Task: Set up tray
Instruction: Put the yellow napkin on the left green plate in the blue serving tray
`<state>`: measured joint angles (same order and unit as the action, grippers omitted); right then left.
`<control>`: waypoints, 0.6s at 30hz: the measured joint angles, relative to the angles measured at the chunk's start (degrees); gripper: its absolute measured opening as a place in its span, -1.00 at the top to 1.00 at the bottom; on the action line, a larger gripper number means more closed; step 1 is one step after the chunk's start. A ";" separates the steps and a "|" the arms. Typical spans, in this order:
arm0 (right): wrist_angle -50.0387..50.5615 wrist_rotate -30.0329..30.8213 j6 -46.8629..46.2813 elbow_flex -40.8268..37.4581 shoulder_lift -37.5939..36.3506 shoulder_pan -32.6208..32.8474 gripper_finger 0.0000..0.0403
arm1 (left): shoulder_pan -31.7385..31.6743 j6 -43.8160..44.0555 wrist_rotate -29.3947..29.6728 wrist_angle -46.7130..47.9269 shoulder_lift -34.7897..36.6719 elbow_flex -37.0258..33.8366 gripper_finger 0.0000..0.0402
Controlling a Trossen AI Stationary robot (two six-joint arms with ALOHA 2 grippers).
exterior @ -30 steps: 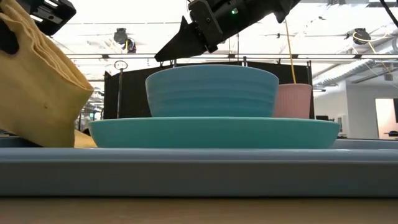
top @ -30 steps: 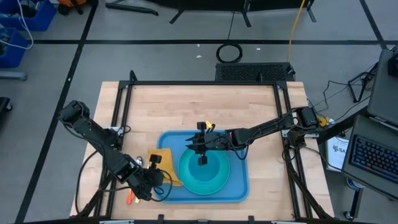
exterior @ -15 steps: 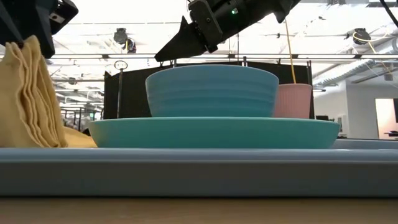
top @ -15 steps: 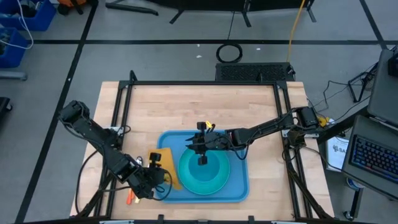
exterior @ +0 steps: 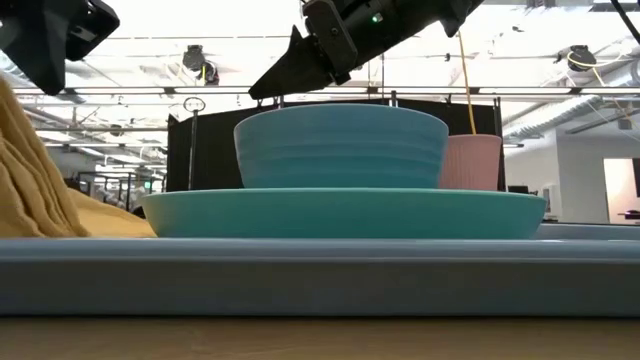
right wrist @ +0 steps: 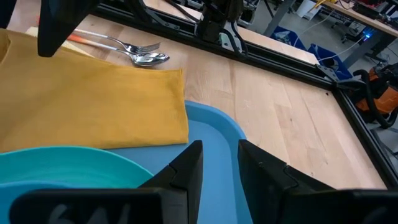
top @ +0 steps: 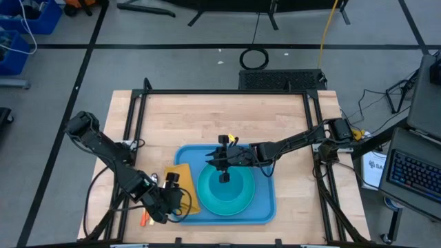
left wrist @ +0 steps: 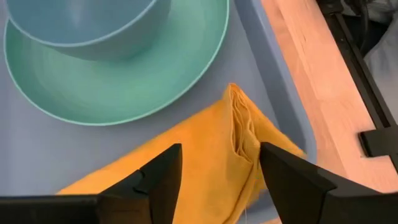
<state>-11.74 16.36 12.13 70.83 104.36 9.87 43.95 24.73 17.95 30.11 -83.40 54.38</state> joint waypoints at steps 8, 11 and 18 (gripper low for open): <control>0.42 0.00 -0.50 0.00 -0.02 0.00 0.55 | 0.40 -1.29 -1.67 -2.79 1.15 0.25 -0.08; 0.44 0.00 -0.51 0.00 -0.02 0.00 0.55 | 0.80 -2.99 -2.93 -3.70 2.11 0.25 -0.08; 0.47 0.00 -0.50 0.00 -0.02 0.02 0.55 | -0.86 -0.78 3.10 1.62 2.28 0.21 -0.08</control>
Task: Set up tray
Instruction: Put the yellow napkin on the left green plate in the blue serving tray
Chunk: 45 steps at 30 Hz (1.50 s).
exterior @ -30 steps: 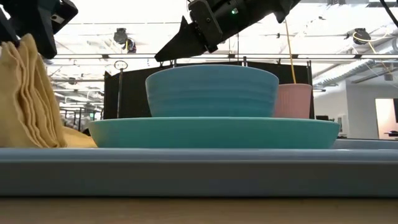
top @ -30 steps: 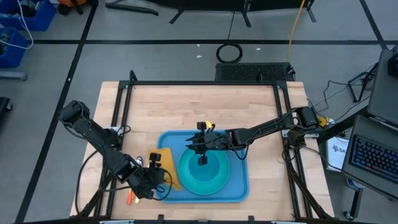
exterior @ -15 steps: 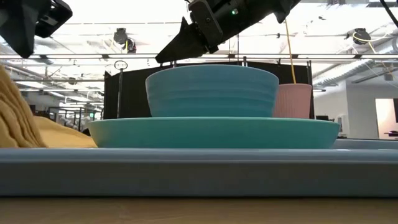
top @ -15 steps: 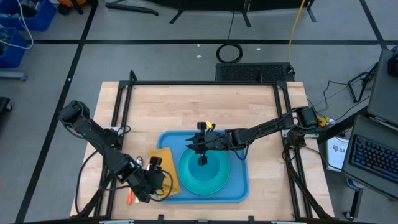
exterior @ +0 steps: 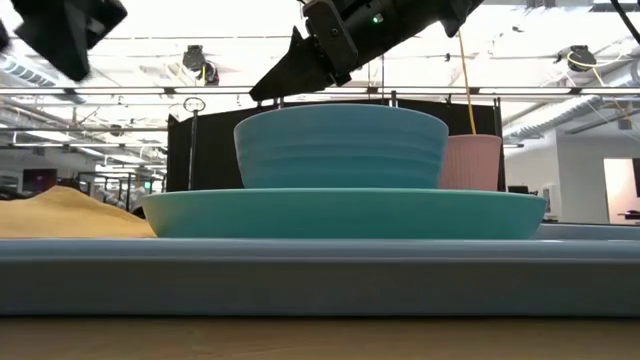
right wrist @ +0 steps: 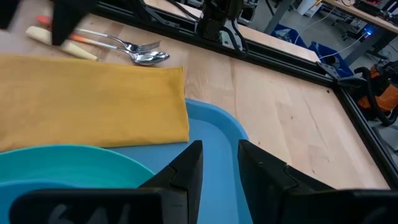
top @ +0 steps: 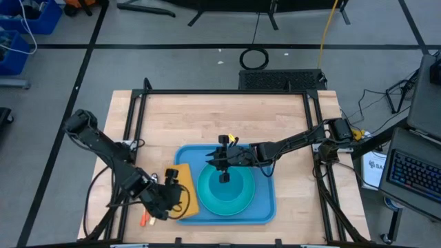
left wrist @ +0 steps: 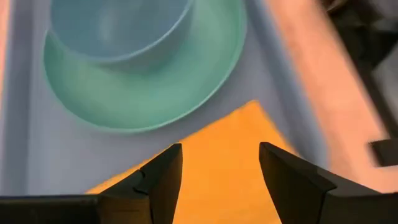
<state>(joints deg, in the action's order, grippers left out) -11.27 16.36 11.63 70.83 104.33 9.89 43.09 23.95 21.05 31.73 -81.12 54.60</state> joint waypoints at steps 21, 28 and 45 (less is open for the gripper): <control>4.28 9.25 7.35 -0.02 -9.46 5.01 0.55 | -11.88 11.98 -5.13 0.81 -0.31 -8.17 0.73; 6.37 15.05 7.22 -0.02 -11.31 7.01 0.55 | -14.40 12.34 -9.89 -1.89 -0.31 -11.71 0.96; 8.18 15.39 5.61 -0.02 -11.26 8.28 0.55 | -22.87 9.98 -18.55 -11.29 -0.38 -20.08 0.98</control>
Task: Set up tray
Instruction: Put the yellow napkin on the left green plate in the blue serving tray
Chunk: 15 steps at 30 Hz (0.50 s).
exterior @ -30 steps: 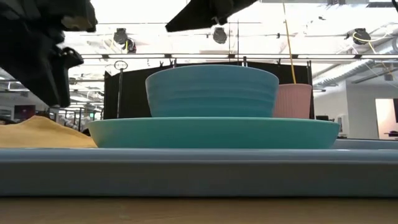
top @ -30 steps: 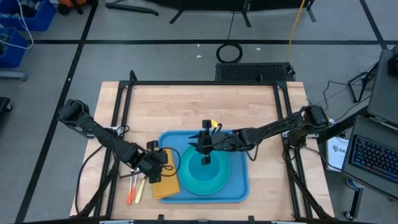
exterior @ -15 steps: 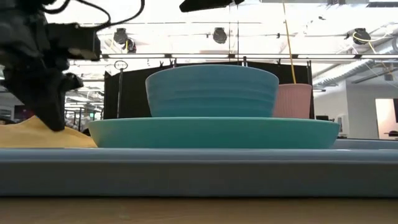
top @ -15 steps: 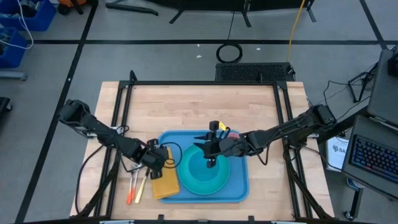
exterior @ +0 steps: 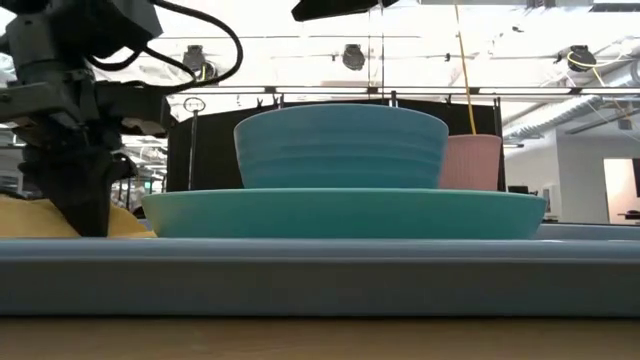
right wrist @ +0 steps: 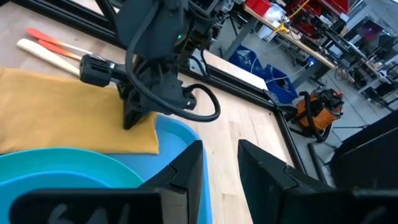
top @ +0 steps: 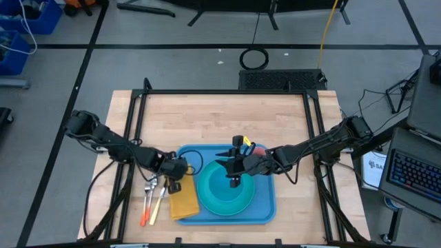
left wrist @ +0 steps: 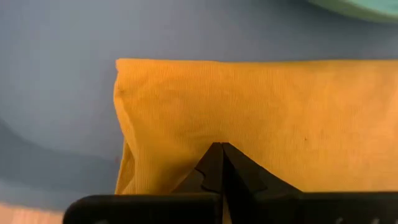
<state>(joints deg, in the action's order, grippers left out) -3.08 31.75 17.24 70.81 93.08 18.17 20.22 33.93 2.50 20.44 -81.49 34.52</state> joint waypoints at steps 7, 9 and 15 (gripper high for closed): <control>1.45 -0.03 -1.56 -0.01 0.00 0.00 0.55 | -2.58 -1.91 -0.95 -2.63 -0.11 -1.30 0.98; 0.71 -0.20 -1.58 -0.58 0.00 0.00 0.55 | -3.08 -3.78 0.00 -4.35 -0.20 -1.43 0.97; -2.98 -0.23 -1.58 -3.96 0.04 -0.04 0.55 | -4.75 -8.27 -0.14 -8.32 -1.05 -1.52 0.97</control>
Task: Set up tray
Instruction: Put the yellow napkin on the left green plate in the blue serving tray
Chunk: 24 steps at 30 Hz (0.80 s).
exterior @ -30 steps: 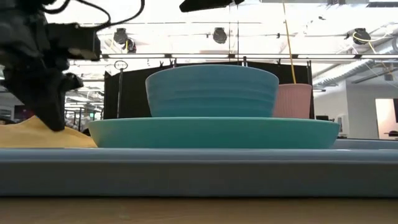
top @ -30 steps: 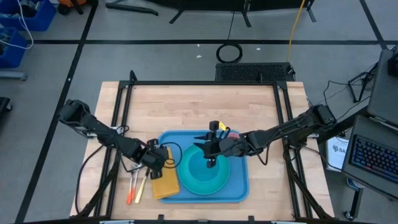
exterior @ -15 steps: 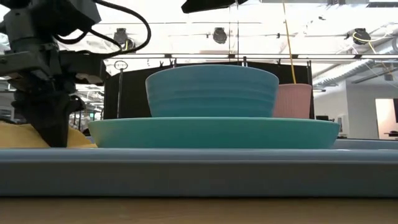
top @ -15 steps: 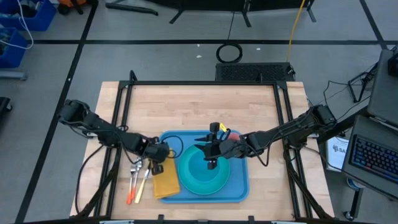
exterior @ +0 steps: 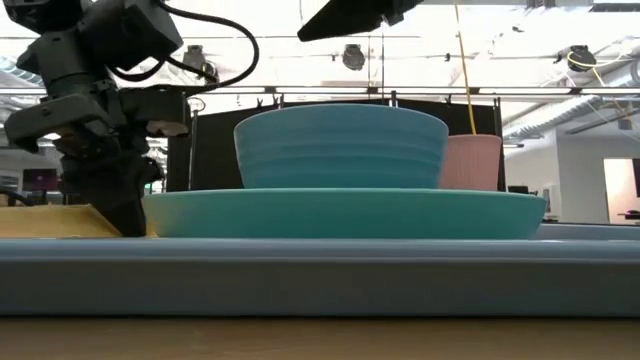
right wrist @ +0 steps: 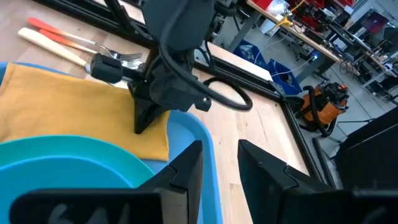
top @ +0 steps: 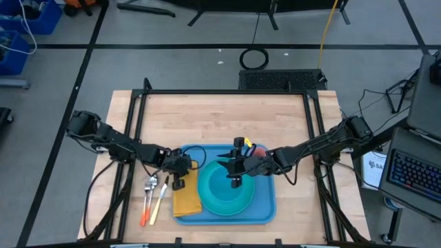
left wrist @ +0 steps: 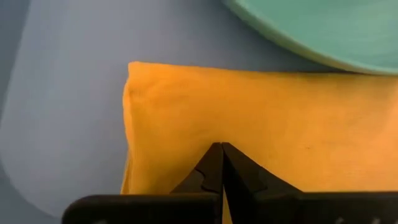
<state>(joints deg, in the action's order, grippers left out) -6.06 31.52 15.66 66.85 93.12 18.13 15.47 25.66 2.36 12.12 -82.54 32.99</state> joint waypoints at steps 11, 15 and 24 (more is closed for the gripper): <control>-6.14 -0.02 0.31 -3.91 0.00 0.00 0.55 | -2.96 -4.45 -0.83 -2.66 -1.80 0.11 0.99; -6.17 -0.02 0.63 -3.91 0.00 0.00 0.55 | -3.51 -5.41 -1.08 -4.67 -2.61 0.11 0.97; -6.17 -0.02 0.68 -3.93 0.00 0.00 0.55 | -4.96 -7.98 -1.10 -5.79 -2.72 0.11 0.97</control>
<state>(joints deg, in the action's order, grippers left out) -12.23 31.51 16.34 62.92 93.12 18.13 10.52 17.68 1.26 6.32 -85.25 33.10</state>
